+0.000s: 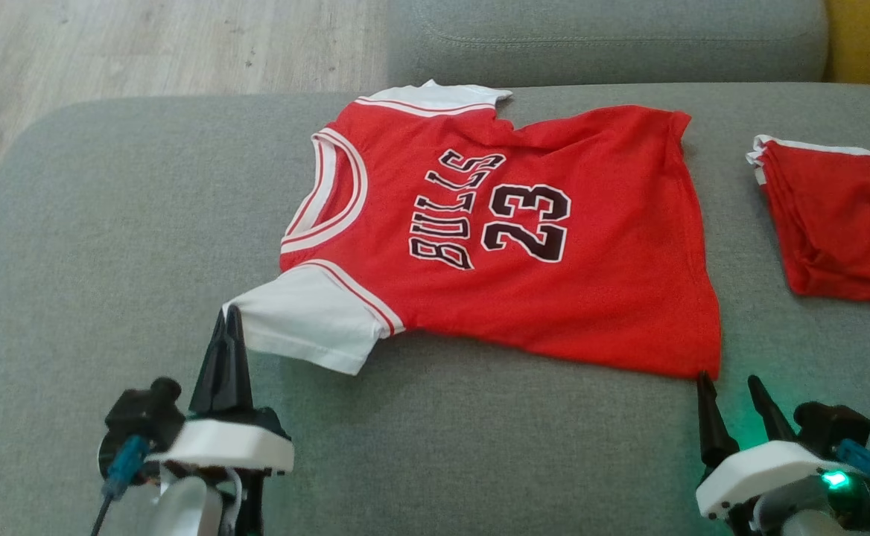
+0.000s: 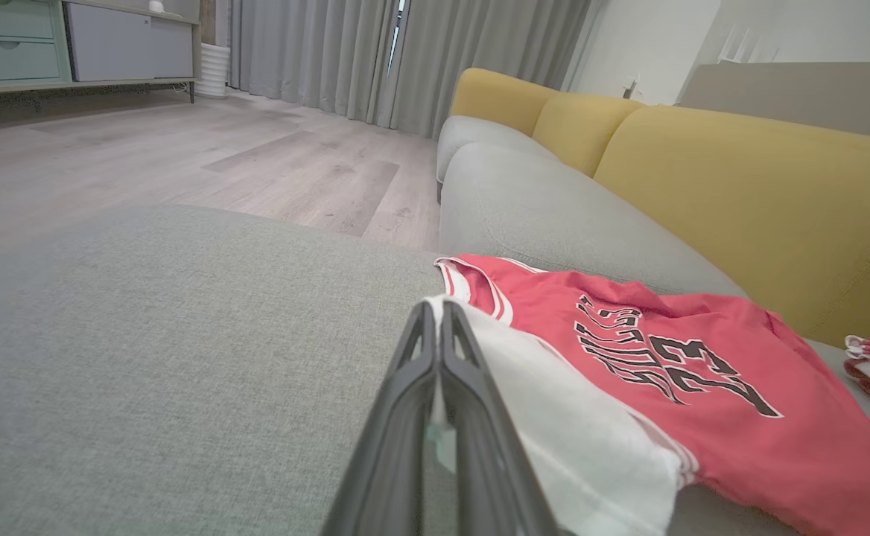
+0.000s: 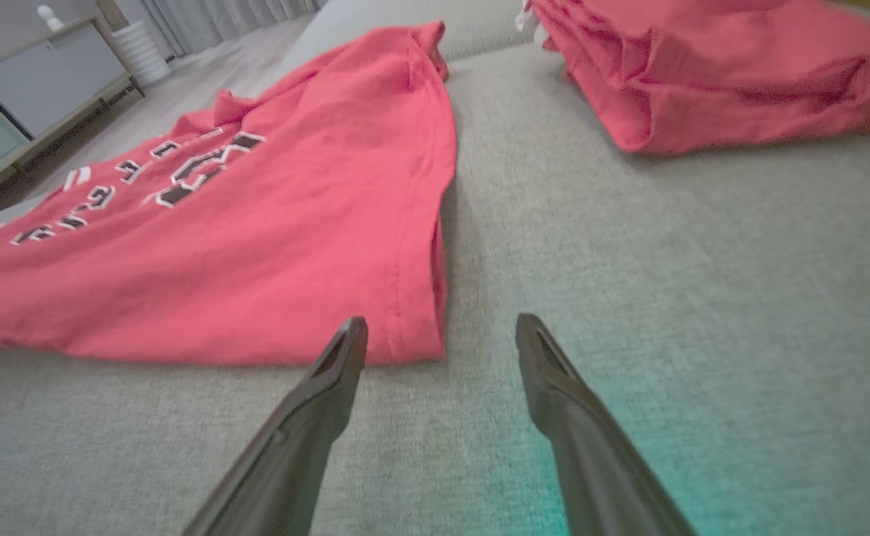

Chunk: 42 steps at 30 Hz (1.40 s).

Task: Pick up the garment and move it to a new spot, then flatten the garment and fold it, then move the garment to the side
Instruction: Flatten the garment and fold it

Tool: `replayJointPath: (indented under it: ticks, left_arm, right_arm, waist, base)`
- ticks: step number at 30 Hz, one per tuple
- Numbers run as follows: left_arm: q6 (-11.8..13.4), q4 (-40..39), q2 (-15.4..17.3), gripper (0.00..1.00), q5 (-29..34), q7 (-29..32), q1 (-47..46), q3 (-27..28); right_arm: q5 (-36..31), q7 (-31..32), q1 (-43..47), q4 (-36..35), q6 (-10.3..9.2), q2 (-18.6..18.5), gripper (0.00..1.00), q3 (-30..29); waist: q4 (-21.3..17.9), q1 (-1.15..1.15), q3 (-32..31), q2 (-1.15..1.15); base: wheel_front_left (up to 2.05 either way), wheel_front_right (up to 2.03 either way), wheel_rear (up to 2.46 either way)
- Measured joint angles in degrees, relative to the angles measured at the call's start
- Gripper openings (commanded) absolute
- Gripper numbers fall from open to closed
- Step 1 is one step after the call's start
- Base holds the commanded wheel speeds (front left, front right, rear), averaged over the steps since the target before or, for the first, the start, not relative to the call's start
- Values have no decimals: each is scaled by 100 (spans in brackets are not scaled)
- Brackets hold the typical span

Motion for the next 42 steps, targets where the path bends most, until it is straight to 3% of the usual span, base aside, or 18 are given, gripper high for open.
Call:
replayJointPath:
  ticks: [6, 14, 17, 18, 26, 36, 42]
  left_arm:
    - [5, -392, 3, 0, -37, -4, 269, -182]
    - [5, -441, 3, 0, -37, -4, 275, -269]
    - [13, -441, 3, 0, -37, -4, 280, -252]
    - [13, -439, 3, 0, -37, -4, 285, -238]
    - [38, -433, 3, 0, -36, -4, 399, -165]
    - [-5, -378, 4, 0, -44, -4, 878, -46]
    - [-99, -524, 7, 0, -352, -4, 1041, 76]
  right_arm:
    - [535, 162, -248, 457, 0, 0, 100, 55]
    - [725, 210, -618, 953, 0, -4, 100, 202]
    - [725, 202, -736, 1144, 0, -15, 18, 219]
    - [725, 198, -747, 1181, 0, -16, 0, 234]
    - [610, -158, -753, 1145, 0, -7, 0, 377]
    - [438, -192, -511, 244, 0, -5, 0, 524]
    - [264, 32, -187, -279, 0, -3, 0, 445]
  waist:
    - [99, 0, 34, 0]
    - [213, 0, 86, 0]
    - [197, 0, 70, 0]
    - [179, 0, 61, 0]
    - [-6, 0, -71, 0]
    - [-319, -1, -201, 0]
    - [-354, -1, -77, 0]
  base:
    - [0, 0, 0]
    - [0, 0, 0]
    - [0, 0, 0]
    - [0, 0, 0]
    - [0, 0, 0]
    - [0, 0, 0]
    - [0, 0, 0]
